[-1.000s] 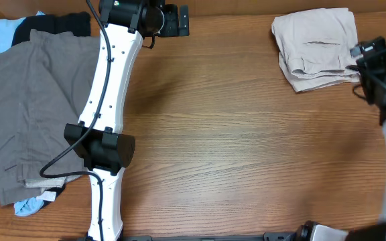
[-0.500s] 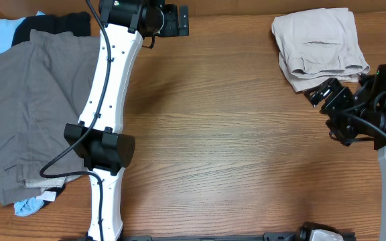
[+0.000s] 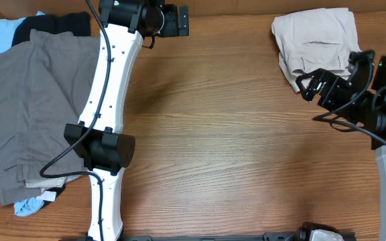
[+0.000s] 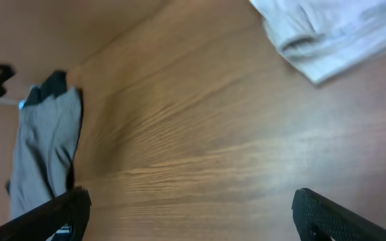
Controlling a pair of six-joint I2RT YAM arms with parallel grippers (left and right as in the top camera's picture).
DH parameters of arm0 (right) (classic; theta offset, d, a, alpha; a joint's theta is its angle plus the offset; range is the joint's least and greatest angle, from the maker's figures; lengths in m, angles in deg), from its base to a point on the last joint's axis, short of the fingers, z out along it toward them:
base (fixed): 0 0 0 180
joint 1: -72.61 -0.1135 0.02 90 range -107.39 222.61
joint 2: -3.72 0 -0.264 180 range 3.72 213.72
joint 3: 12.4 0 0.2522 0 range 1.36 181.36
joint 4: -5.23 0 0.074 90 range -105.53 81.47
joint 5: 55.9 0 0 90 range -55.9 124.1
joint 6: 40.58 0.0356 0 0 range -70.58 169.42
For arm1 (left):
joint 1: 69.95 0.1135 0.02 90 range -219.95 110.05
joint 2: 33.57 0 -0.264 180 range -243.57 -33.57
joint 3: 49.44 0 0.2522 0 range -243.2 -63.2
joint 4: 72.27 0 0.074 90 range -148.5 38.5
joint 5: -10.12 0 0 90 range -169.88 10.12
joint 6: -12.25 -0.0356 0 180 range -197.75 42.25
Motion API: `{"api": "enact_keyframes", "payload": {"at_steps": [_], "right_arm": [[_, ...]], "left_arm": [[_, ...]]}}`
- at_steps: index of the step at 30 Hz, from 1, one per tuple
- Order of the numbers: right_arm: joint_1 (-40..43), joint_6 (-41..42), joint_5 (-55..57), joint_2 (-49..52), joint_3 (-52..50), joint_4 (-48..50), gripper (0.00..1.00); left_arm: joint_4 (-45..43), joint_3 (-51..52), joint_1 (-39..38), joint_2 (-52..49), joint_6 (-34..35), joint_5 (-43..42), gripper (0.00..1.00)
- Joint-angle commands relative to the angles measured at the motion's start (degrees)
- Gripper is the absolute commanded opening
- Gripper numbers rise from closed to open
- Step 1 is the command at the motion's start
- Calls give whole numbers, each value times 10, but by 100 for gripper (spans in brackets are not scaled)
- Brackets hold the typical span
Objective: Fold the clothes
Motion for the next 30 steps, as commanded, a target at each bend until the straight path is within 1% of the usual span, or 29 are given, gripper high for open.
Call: {"api": "enact_keyframes", "payload": {"at_steps": [1,6,14,20,25,30], "right_arm": [[-23,-55,15,-43,-14,40,100],[-60,-55,51,-139,-107,145,100],[-76,-55,52,-338,-349,321,100],[-92,-54,91,-469,-519,435,100],[-109,-52,113,-557,-628,509,100],[-111,-52,115,-612,-704,574,100]], "left_arm": [[-1,3,-4,3,-11,4,100],[0,3,-4,3,-11,4,100],[-1,3,-4,3,-11,4,100],[0,3,-4,3,-11,4,100],[-1,3,-4,3,-11,4,100],[0,3,-4,3,-11,4,100]]}}
